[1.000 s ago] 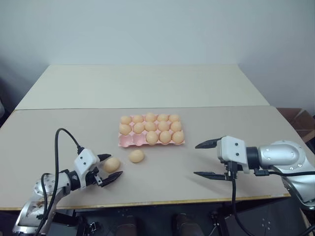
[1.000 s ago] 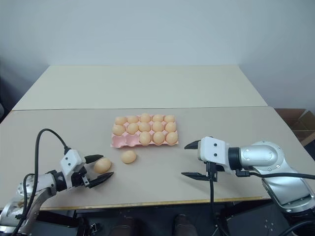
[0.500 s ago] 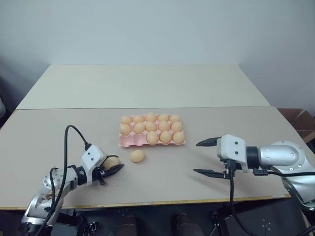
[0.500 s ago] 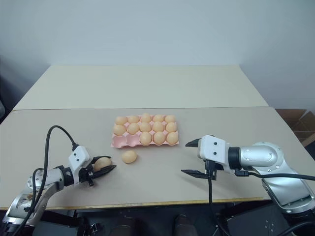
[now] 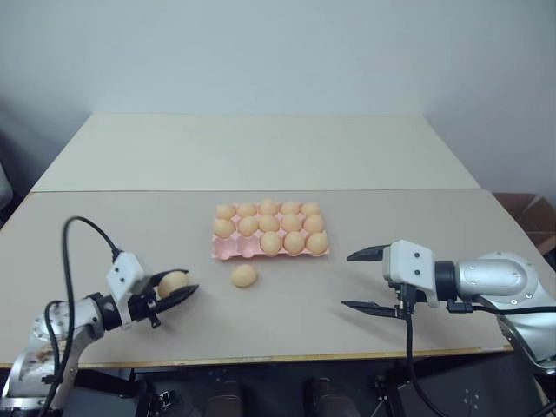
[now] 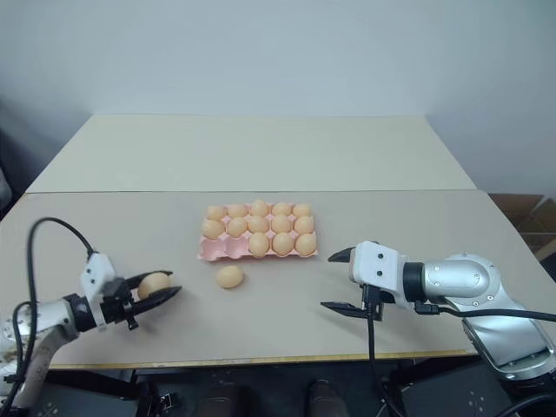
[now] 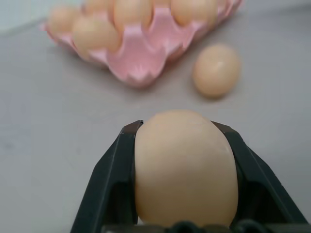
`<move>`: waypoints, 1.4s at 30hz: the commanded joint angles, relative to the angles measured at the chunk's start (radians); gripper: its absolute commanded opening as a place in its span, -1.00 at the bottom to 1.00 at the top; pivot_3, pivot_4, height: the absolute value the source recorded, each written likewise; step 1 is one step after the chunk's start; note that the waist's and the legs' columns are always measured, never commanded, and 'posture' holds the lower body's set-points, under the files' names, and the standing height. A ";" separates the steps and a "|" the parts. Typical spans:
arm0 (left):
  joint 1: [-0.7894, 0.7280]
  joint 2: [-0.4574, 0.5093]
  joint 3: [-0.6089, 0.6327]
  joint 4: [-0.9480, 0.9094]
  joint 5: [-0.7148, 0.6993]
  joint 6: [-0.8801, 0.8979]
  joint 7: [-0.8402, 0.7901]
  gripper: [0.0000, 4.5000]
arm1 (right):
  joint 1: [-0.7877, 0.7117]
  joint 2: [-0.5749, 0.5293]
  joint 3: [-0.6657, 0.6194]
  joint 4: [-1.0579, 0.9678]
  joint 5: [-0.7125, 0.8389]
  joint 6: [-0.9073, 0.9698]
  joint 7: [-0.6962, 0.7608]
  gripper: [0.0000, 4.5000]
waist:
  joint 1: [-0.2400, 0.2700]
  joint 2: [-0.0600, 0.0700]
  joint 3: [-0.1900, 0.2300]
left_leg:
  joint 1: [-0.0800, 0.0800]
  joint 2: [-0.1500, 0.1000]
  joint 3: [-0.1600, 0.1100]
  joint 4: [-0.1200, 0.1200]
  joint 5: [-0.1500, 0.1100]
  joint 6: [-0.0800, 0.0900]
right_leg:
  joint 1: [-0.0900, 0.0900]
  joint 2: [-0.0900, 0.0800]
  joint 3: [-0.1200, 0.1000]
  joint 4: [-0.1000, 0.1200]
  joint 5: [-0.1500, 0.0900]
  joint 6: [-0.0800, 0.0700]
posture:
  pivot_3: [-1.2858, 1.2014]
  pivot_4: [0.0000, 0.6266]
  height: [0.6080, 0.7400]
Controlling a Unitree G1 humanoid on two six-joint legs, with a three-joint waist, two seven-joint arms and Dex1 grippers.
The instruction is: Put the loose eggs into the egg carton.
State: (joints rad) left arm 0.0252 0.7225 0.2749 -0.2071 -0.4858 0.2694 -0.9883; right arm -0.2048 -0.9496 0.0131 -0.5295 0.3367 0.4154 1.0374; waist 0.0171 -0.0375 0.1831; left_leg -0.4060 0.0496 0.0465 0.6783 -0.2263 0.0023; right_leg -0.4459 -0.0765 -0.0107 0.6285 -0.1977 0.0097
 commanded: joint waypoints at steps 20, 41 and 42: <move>-0.613 -0.202 -0.300 0.517 0.154 -0.161 -0.125 -0.23 | 0.168 -0.008 -0.155 -0.214 0.004 0.083 -0.141 1.00 | -0.006 -0.001 -0.001 | 0.001 -0.001 -0.001 0.001 0.000 0.000 | 0.005 0.001 0.001 -0.003 0.005 0.008 | 0.03 -0.52 1.00; -0.367 -0.023 -0.125 0.268 0.055 -0.091 -0.187 0.99 | 0.167 -0.024 -0.175 -0.195 0.013 0.078 -0.145 1.00 | -0.017 -0.001 -0.001 | 0.001 0.000 -0.001 0.001 0.000 0.000 | 0.005 0.001 0.000 -0.003 0.005 0.008 | 0.03 -0.52 1.00; -0.330 0.007 -0.102 0.237 0.040 -0.073 -0.195 0.99 | 0.165 -0.024 -0.176 -0.194 0.015 0.076 -0.140 1.00 | -0.017 -0.001 -0.001 | 0.002 0.000 -0.001 0.001 0.000 0.000 | 0.005 0.001 0.000 -0.003 0.004 0.007 | 0.03 -0.52 1.00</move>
State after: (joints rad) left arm -0.3313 0.6878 0.1156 0.1067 -0.4024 0.1693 -1.1654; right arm -0.0289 -0.9614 -0.1334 -0.7125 0.3384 0.5056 0.8883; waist -0.0002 -0.0390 0.1821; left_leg -0.4046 0.0494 0.0452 0.6790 -0.2265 0.0027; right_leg -0.4414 -0.0756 -0.0103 0.6253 -0.1948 0.0149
